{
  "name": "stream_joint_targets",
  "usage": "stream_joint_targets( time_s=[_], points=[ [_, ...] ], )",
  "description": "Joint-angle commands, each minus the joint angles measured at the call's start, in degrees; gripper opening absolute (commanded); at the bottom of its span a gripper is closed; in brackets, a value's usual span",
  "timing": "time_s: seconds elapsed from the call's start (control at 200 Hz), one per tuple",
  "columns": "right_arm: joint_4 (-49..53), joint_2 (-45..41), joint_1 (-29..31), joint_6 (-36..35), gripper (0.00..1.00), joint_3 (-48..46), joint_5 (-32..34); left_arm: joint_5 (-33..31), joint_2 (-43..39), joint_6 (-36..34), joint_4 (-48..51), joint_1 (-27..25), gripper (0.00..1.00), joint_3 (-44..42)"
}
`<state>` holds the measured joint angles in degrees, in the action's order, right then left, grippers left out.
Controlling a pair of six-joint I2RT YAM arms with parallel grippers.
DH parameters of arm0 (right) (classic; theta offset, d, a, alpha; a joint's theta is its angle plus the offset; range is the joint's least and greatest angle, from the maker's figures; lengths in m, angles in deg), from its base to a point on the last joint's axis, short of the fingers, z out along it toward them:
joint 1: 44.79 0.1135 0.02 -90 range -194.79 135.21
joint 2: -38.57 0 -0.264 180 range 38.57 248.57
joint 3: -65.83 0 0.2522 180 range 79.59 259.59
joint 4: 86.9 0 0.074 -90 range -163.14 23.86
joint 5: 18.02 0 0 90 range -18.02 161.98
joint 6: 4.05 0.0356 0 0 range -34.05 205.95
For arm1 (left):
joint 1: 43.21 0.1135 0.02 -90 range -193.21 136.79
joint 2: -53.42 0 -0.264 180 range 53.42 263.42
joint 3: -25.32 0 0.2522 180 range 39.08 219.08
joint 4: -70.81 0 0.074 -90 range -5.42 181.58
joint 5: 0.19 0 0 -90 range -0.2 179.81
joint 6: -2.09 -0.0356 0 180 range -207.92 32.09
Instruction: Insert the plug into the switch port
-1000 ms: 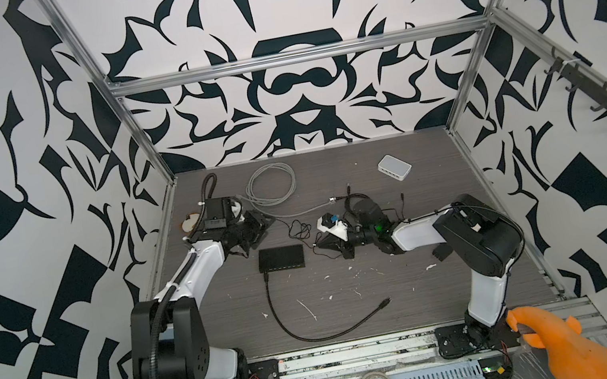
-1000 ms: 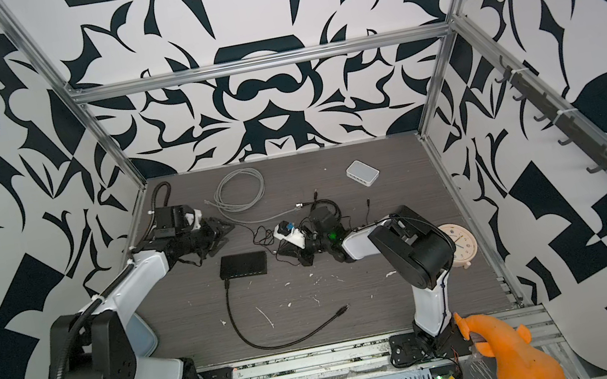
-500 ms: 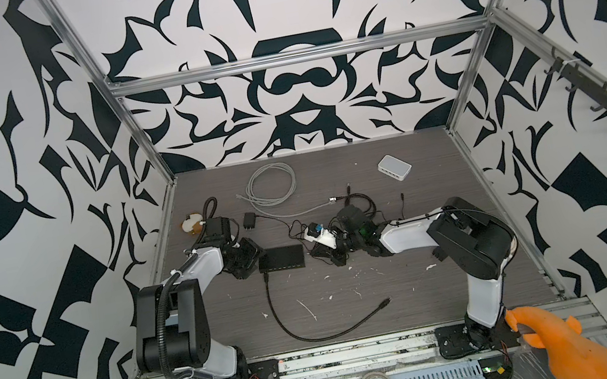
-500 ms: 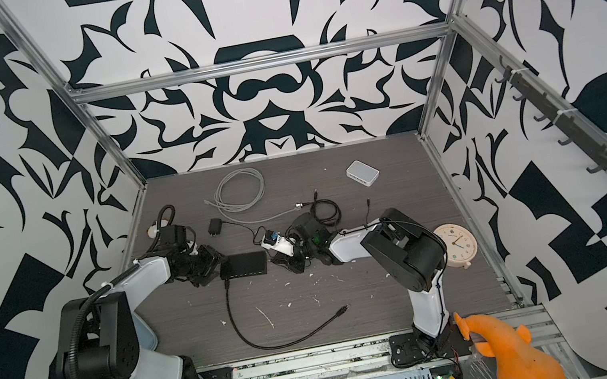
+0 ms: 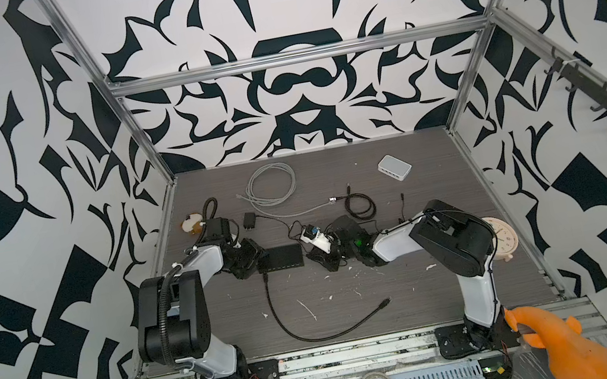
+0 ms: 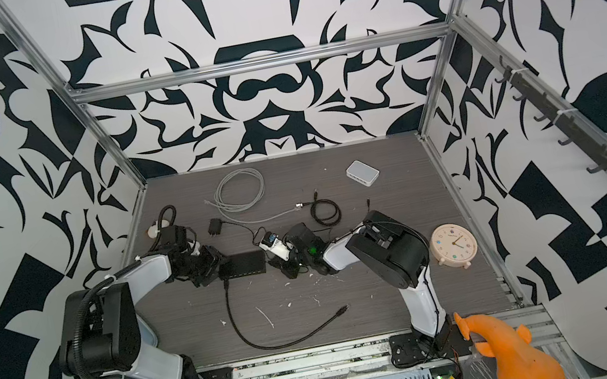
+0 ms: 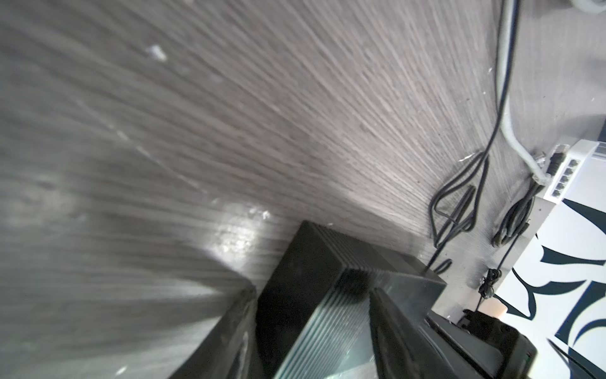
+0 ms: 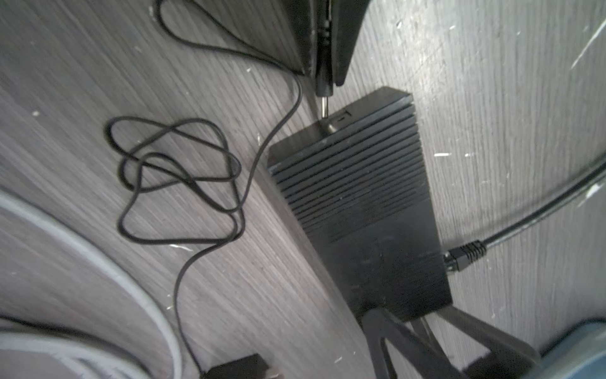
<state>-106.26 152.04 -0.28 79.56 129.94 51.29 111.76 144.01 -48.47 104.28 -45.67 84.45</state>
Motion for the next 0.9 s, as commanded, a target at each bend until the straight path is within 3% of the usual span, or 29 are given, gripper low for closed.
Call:
stream_joint_targets(
  time_s=[0.0, 0.46, 0.895],
  points=[
    [-7.28, -0.66, 0.22, 3.36, 0.0, -1.7, 0.17, 0.11, 1.81, -1.72, 1.73, 0.36, 0.59, 0.82],
    [-15.82, 0.87, 0.21, 4.54, 0.0, -4.47, -3.05, 0.83, 3.61, -3.8, 3.66, 0.96, 0.58, 3.15],
    [-15.88, 2.17, 0.22, 4.72, 0.0, -3.25, -6.55, 2.56, 3.93, -4.62, 4.28, 0.98, 0.58, 4.21]
  ],
)
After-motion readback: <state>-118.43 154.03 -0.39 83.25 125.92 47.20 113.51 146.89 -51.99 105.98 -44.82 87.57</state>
